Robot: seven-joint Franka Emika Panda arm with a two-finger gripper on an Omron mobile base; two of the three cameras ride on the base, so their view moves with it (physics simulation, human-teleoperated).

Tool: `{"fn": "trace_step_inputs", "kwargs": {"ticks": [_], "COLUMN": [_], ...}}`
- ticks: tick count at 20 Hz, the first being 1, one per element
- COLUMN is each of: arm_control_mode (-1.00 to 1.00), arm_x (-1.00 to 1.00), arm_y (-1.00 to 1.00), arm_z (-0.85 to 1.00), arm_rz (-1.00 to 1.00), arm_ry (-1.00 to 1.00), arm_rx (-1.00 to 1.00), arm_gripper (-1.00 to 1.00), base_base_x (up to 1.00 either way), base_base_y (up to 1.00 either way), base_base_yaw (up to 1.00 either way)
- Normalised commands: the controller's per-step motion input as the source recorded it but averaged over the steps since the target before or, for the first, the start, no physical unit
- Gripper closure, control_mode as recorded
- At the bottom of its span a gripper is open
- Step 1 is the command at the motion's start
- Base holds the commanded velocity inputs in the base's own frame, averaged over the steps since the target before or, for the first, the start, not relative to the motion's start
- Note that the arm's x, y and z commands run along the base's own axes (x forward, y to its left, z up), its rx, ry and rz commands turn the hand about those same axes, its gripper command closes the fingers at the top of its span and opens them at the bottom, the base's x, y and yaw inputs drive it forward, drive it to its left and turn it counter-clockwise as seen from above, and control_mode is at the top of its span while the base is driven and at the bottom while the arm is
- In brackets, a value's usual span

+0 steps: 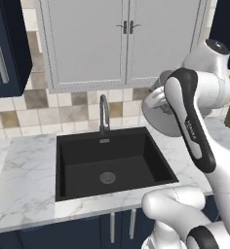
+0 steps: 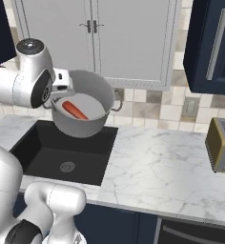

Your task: Dump the carrot from the pot into the sink. Then turn on the water and wash the carrot. Then turn off the water and put the carrot back in the pot.

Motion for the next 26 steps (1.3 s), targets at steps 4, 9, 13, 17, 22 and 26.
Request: {"fn": "trace_step_inputs", "kwargs": {"ticks": [4,9,13,17,22,26], "arm_control_mode": [-1.00,-1.00,-1.00,-1.00,-1.00,-1.00], "arm_x": [0.00,0.00,0.00,0.00,0.00,0.00], "arm_y": [0.60,0.67,0.65,0.68,0.66,0.60], "arm_z": [0.42,0.33,0.33,0.32,0.39,0.37], "arm_rz": [0.10,0.12,0.14,0.13,0.11,0.11], "arm_ry": [-0.19,-0.21,-0.18,-0.14,-0.04,0.00], "arm_rx": [0.08,0.07,0.09,0.10,0.14,0.19], "arm_gripper": [1.00,1.00,1.00,1.00,1.00,1.00], "base_base_x": [0.00,0.00,0.00,0.00,0.00,0.00], "base_base_y": [0.00,0.00,0.00,0.00,0.00,0.00], "base_base_yaw": [0.00,0.00,0.00,0.00,0.00,0.00]}}
